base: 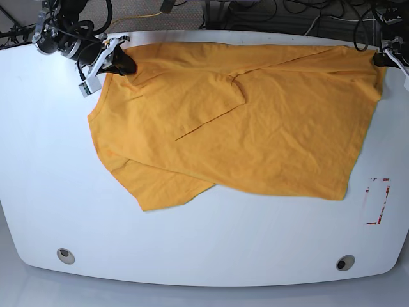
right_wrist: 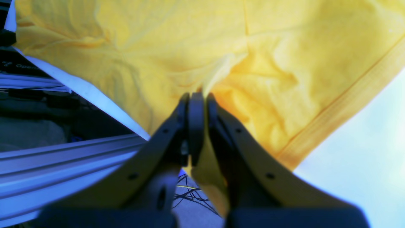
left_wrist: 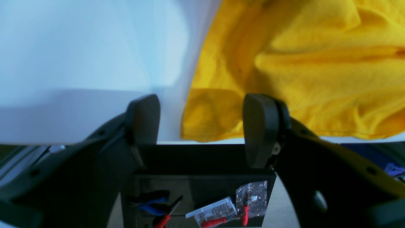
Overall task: Fold the T-shirt properly
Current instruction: 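Hold the shirt edge with both grippers, pulling it taut and flat, then drag the held shirt edge with both grippers to straighten it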
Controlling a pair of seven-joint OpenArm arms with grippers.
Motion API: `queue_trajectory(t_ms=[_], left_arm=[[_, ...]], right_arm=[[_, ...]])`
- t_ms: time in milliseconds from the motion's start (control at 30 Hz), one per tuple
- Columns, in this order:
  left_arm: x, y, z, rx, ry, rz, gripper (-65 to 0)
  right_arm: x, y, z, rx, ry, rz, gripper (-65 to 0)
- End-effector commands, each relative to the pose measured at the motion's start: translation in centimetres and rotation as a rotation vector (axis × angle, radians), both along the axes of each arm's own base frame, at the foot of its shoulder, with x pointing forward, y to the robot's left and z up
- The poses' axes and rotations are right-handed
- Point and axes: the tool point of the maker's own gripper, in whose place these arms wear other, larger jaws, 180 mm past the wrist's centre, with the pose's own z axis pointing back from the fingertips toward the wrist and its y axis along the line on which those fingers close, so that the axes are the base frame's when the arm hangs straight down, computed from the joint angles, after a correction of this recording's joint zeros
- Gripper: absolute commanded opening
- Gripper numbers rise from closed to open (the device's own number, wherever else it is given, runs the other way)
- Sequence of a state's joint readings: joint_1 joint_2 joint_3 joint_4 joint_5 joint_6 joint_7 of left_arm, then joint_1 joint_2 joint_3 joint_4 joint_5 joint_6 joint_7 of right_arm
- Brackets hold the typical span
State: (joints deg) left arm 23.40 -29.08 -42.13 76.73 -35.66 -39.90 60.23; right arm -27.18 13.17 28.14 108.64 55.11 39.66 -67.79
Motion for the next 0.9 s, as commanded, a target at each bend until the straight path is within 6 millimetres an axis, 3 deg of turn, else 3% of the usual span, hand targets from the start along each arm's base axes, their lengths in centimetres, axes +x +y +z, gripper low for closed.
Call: queue_trajectory(t_ms=[0, 67, 100, 200, 233, 267, 400, 467, 567, 733, 867], left_arm=[[-1.5, 0.2, -0.3, 0.009, 0.056, -0.011, -26.7], [-2.0, 0.1, -0.5, 0.008, 0.07, -0.015, -28.9], [-2.0, -0.2, -0.7, 0.004, 0.077, -0.025, -33.2], [-2.1, -0.8, -1.1, -0.007, 0.088, -0.04, -55.7], [-2.1, -0.9, -1.2, -0.009, 0.086, -0.039, -61.5], [-2.2, -1.2, -1.3, -0.016, 0.085, -0.035, -63.2], [-1.6, -1.6, -0.8, -0.013, 0.045, -0.027, -62.5], [-0.5, -1.5, 1.0, 0.032, -0.003, -0.055, -62.6], [-0.3, -2.1, 2.5, 0.071, -0.011, -0.077, -62.6], [0.2, -1.1, 6.4, 0.196, -0.013, -0.1, -62.6], [2.8, -2.0, 9.5, 0.273, -0.087, -0.145, -62.5]], right_arm=[[0.5, -0.1, 0.8, 0.004, -0.036, 0.005, -65.0], [0.5, -0.1, 0.8, 0.004, -0.036, 0.005, -65.0], [0.5, -0.1, 0.8, 0.004, -0.036, 0.005, -65.0], [0.5, -0.1, 0.8, 0.004, -0.036, 0.005, -65.0], [0.5, -0.1, 0.9, 0.003, -0.036, 0.004, -65.0], [0.5, -0.1, 0.9, 0.003, -0.036, 0.004, -65.0], [0.5, -0.1, 0.9, 0.003, -0.036, 0.004, -65.0], [0.5, -0.1, 0.9, 0.003, -0.036, 0.004, -65.0], [0.5, -0.1, 0.9, 0.003, -0.036, 0.004, -65.0], [0.6, -0.1, 0.9, 0.005, -0.038, 0.003, -65.0], [0.6, -0.1, 0.9, 0.006, -0.038, 0.002, -65.0]])
